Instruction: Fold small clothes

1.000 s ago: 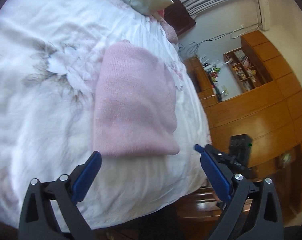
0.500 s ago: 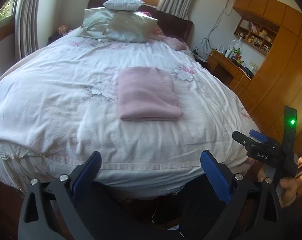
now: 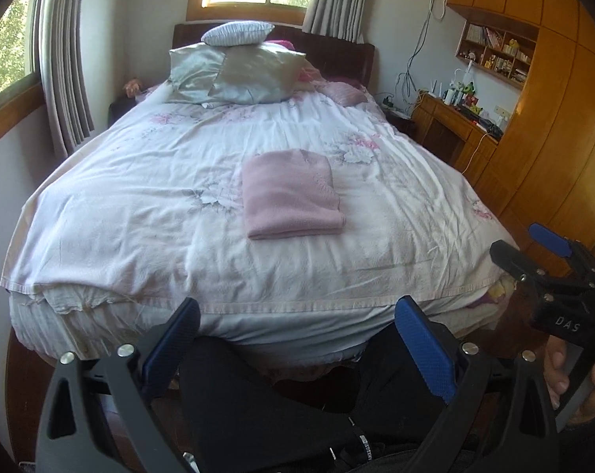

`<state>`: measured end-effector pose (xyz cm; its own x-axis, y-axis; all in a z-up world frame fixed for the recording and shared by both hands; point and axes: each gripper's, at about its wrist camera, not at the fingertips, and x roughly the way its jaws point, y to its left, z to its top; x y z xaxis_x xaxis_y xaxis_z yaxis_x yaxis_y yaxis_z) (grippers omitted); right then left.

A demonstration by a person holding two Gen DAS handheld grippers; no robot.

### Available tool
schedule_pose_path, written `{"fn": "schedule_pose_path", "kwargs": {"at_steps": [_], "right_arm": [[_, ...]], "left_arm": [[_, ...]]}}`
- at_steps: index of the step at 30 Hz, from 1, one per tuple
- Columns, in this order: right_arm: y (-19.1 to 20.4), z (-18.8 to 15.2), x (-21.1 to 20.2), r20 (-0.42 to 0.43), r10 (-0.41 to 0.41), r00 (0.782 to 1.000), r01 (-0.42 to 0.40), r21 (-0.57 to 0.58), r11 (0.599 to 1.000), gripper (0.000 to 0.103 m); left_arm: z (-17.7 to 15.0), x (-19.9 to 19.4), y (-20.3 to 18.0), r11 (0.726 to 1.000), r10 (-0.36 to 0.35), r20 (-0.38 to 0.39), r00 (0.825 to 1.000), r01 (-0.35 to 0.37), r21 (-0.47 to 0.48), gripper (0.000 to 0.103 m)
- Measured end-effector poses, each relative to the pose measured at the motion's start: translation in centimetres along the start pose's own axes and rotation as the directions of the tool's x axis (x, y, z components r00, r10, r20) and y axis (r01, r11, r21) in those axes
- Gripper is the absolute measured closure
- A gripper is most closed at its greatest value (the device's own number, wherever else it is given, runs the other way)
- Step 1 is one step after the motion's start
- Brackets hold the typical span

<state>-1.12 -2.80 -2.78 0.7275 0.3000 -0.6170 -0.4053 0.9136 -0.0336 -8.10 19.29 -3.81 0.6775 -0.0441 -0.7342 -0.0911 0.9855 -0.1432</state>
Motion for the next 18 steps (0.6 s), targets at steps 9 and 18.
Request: {"fn": "schedule_pose_path", "kwargs": {"at_steps": [9, 18], "right_arm": [[0.4, -1.0, 0.7, -0.053, 0.023, 0.998, -0.021, 0.030, 0.999, 0.003], [0.8, -0.9, 0.6, -0.045, -0.002, 0.999, 0.003, 0.013, 1.000, 0.003]], "left_arm": [[-1.8, 0.9, 0.7, 0.997, -0.044, -0.019, 0.999, 0.043, -0.058, 0.004], [-0.6, 1.4, 0.6, 0.998, -0.037, -0.017, 0.999, 0.036, -0.054, 0.004]]}}
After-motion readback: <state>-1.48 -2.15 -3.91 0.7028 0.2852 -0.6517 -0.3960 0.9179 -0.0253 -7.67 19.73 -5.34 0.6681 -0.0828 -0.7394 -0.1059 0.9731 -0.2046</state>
